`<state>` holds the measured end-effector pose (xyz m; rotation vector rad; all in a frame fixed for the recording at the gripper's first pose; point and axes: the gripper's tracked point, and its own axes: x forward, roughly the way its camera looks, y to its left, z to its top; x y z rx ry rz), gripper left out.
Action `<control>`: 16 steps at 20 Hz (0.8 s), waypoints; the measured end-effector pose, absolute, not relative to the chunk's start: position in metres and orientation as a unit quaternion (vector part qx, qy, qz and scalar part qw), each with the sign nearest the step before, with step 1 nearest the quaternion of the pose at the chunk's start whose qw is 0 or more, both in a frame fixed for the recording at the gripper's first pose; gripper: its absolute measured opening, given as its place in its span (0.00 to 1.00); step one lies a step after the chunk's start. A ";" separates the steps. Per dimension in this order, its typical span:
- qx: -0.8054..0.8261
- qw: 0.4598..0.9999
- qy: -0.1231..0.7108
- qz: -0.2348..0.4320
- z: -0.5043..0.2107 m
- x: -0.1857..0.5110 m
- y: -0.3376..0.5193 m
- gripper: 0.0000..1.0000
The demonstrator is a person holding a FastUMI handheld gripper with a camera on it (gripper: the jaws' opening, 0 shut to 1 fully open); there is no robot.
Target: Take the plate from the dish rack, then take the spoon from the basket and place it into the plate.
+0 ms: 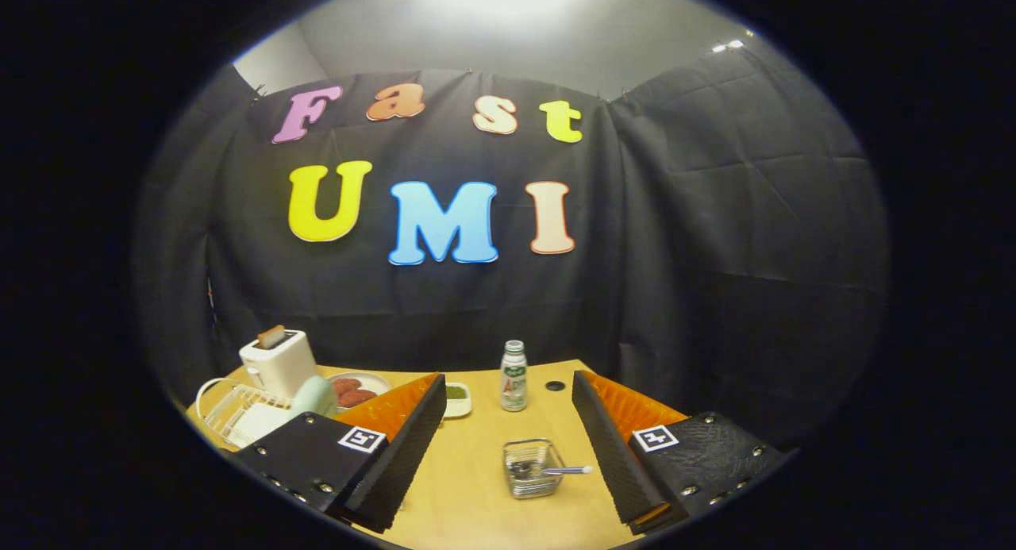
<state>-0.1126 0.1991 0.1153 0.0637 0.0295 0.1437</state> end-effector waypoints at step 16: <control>0.088 0.964 0.166 0.188 0.023 -0.085 0.414 0.98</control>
